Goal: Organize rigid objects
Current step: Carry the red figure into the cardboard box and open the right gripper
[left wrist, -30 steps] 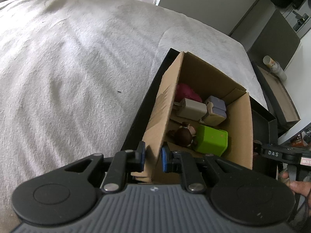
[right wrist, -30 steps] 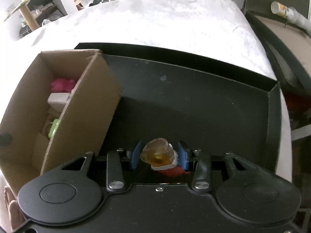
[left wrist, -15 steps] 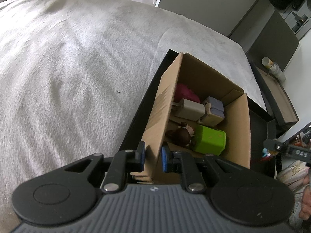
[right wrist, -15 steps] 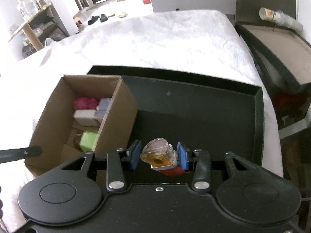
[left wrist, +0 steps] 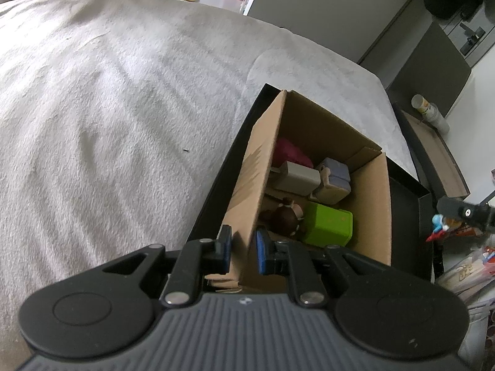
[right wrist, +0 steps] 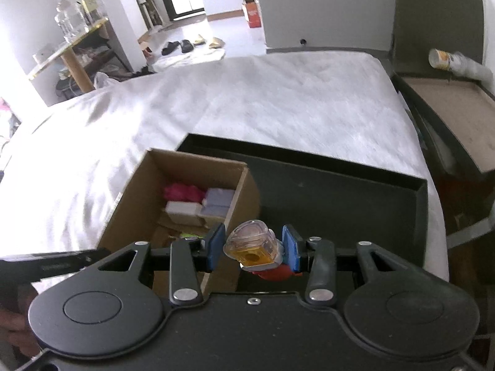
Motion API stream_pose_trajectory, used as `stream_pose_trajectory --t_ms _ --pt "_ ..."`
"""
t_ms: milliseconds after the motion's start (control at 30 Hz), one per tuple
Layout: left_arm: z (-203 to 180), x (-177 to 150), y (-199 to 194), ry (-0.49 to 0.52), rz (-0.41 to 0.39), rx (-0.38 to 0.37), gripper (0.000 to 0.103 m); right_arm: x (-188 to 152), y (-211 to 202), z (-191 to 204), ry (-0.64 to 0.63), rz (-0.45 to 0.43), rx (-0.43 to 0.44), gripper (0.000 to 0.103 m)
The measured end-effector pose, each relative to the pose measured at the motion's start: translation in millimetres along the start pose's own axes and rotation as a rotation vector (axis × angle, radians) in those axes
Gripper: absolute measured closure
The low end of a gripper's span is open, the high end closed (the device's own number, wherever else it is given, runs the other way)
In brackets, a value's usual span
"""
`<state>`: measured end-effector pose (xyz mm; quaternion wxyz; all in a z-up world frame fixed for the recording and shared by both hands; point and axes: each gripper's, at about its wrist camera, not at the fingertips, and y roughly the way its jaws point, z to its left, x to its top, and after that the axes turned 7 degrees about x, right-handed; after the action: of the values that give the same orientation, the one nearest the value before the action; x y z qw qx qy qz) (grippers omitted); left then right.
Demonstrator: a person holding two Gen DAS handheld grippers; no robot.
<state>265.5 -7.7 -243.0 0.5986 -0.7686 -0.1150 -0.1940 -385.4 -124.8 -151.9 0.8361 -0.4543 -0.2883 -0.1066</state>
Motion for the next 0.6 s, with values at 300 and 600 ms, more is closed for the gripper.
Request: stream_pose_trajectory --t_ms 300,600 --pt "3 0 -5 -0.001 -0.006 -0.023 0.088 13 6 30 -0.013 -0.023 0.035 0.062" --pt "9 -4 -8 -0.003 -0.012 -0.049 0.091 17 43 49 0.090 -0.003 0.092 0.062"
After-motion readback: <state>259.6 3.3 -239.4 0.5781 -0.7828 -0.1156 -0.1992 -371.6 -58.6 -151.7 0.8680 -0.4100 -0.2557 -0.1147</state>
